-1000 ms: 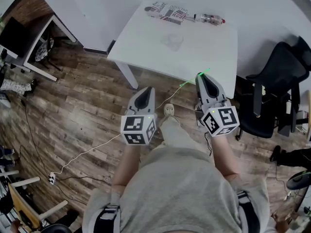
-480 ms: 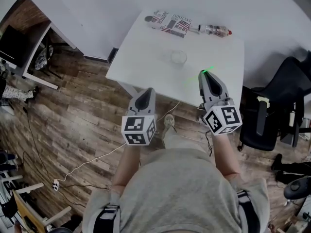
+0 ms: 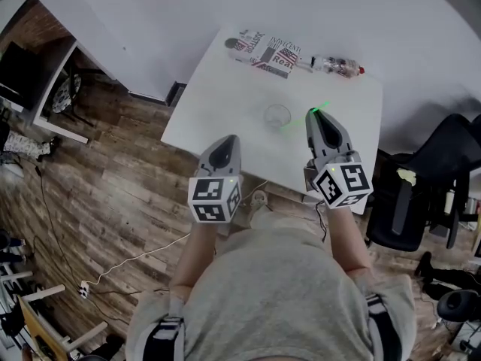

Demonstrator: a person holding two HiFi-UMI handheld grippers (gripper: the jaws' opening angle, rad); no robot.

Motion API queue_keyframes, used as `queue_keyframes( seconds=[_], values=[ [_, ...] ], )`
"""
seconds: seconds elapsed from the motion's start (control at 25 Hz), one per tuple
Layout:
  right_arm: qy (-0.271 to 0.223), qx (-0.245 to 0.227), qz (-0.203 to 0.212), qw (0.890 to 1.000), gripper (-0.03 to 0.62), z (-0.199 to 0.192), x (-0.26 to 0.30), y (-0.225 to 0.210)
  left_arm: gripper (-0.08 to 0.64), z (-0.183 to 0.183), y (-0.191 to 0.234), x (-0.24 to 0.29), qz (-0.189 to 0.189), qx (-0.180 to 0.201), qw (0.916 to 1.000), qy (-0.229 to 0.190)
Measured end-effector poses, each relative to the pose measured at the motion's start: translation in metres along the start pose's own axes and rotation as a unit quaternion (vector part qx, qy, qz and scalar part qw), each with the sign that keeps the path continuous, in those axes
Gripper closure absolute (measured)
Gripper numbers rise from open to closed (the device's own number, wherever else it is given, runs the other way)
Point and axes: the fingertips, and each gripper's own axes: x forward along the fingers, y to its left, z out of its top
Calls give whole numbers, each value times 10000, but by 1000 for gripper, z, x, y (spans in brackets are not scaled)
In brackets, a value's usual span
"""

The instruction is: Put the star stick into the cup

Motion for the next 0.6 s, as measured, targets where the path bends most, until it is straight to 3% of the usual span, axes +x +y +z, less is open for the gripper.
queue_keyframes(
  seconds=[0.6],
  values=[
    [374,171,143,9990,575,-39,60,-29,551,5,22,50,159,-85,9998,88]
  ],
)
